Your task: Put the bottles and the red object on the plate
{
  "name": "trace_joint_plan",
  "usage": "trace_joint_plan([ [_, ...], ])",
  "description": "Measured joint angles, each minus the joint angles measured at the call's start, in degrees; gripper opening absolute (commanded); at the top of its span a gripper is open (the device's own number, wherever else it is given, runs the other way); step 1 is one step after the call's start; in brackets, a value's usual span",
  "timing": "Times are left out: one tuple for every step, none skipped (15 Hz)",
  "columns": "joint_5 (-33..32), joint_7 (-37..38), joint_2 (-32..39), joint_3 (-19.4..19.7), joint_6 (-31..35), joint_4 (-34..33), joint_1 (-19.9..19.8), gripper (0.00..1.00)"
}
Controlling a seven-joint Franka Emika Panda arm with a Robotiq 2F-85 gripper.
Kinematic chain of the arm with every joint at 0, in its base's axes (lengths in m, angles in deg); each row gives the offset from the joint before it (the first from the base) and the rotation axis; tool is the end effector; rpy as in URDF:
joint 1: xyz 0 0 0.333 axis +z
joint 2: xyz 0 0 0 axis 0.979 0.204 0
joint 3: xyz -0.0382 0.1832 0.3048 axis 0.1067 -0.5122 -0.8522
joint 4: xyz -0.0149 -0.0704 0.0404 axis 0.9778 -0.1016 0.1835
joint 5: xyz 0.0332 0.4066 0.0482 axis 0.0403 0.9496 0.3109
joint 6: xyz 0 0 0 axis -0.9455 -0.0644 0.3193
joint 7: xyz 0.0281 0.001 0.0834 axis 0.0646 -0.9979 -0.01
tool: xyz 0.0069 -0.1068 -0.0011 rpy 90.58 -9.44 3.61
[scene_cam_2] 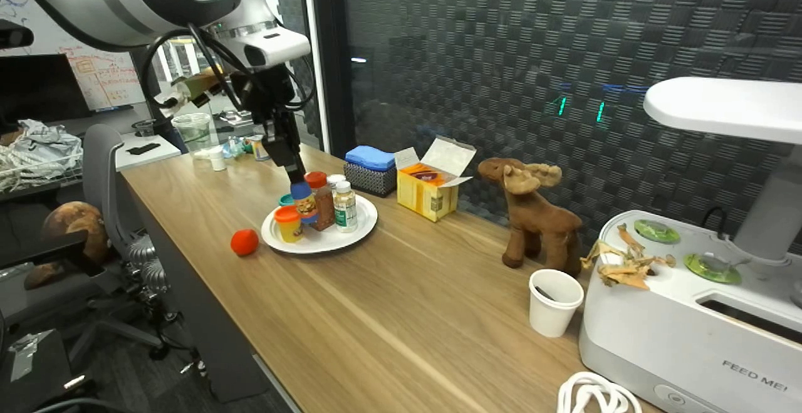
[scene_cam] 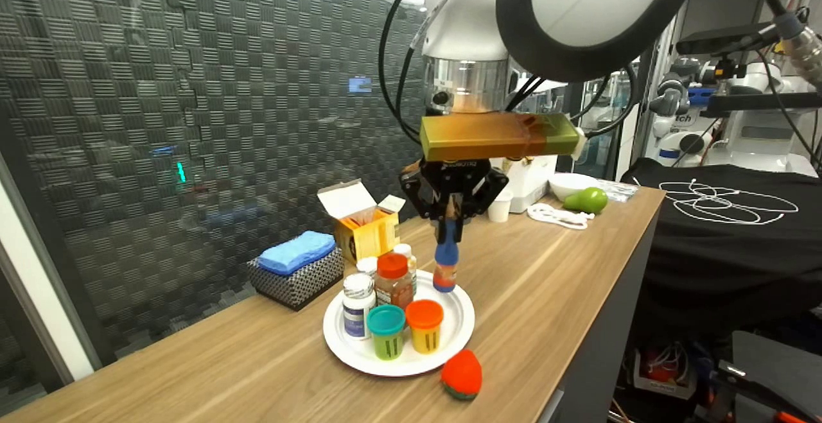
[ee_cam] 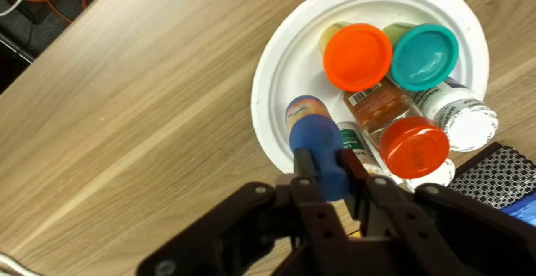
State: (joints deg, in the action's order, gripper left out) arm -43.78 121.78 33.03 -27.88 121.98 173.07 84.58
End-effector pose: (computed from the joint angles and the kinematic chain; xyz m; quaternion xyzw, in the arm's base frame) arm 0.5288 0.1287 0.3807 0.9444 -0.3128 0.0988 0.0212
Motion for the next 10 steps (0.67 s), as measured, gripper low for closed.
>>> trace_joint_plan([
  [0.0,0.0,1.1,0.0,1.0,-0.4,0.2,0.13],
  [-0.3,0.0,2.3,0.0,1.9,-0.9,0.4,0.13],
  [-0.7,0.0,3.5,0.1,2.8,-1.3,0.5,0.13],
  [-1.4,0.2,4.6,0.2,3.5,-1.8,0.6,0.13],
  [-2.1,0.5,5.7,0.4,4.1,-2.3,0.7,0.13],
  [-2.6,0.8,6.7,0.7,4.8,-2.7,0.9,0.12],
  [-2.8,0.8,7.4,1.1,5.2,-3.1,1.1,0.12],
  [-3.1,0.9,8.1,1.5,5.5,-3.5,1.3,0.12],
  [-3.4,0.9,8.6,1.9,5.7,-3.9,1.6,0.12],
  [-3.4,0.9,9.2,2.3,5.8,-4.2,1.8,0.12],
])
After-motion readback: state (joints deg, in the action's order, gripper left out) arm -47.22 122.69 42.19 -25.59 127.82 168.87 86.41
